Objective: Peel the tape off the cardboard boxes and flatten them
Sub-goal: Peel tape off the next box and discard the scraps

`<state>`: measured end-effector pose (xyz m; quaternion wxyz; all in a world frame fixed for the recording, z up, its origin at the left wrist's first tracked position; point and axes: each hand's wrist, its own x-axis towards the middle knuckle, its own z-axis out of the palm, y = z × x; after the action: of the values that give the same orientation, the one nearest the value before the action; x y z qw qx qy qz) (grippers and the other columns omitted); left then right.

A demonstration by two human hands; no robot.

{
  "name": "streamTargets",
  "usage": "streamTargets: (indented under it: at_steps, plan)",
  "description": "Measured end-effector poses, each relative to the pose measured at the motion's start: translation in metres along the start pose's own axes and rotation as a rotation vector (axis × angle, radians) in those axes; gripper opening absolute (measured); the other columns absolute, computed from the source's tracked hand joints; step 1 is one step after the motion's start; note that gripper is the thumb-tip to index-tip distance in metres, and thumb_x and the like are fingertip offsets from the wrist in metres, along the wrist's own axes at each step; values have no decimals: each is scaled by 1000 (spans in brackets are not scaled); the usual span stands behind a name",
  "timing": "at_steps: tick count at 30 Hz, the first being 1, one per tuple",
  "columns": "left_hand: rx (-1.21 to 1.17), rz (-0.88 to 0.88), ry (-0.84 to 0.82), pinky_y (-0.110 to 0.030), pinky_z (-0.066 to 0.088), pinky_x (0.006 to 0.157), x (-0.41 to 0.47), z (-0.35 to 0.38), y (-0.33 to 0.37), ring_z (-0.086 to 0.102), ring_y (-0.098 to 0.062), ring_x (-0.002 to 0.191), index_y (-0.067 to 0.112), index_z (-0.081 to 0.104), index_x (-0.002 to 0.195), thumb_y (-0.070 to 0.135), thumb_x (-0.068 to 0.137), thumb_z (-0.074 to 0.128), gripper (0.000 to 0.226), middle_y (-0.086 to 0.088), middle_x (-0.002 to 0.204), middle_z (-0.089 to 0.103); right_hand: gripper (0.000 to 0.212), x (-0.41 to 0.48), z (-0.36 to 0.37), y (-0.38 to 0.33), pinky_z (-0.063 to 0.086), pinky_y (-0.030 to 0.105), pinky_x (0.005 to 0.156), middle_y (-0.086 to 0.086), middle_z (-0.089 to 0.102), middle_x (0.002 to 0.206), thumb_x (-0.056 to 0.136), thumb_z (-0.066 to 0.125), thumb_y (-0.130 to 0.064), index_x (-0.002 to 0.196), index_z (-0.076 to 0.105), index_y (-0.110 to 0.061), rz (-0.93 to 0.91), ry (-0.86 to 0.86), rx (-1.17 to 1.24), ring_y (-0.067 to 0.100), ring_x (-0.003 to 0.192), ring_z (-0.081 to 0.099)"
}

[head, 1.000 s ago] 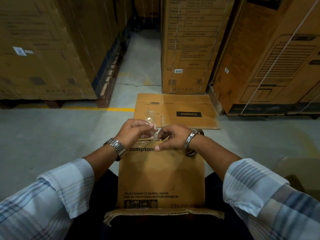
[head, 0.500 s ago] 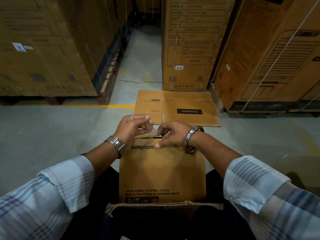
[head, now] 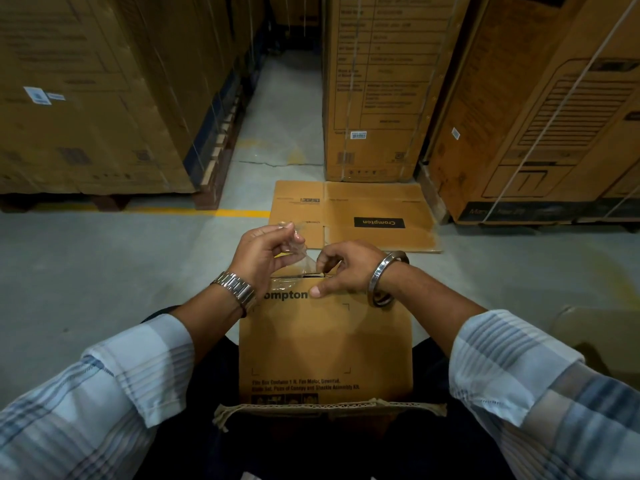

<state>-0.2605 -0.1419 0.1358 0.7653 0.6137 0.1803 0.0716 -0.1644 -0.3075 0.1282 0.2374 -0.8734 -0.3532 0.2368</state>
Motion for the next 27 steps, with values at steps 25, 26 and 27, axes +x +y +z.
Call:
streamTargets:
  at_steps: [25,26,27]
  plan:
    - [951,-205,-49,-38,57,78,13,-59,44,68,-17,93,21,68,103,74,80,62,58,2,101,69,56,19,11,-40,49,33,82,-2,61,115,74,78,-58,115,58,-26,-117,41,-274,19,103,57]
    - [1001,-251,-89,-35,59,73,10,-67,45,70,-17,90,21,67,105,71,77,68,57,1,100,70,56,21,14,-44,49,34,84,-2,61,116,75,78,-57,117,58,-26,-136,41,-258,19,103,57]
    - [1012,-295,-126,-33,60,69,6,-73,46,73,-17,86,20,68,105,65,76,74,54,-1,99,72,55,23,18,-48,50,35,85,-3,62,116,76,78,-55,118,58,-27,-156,43,-242,18,104,57]
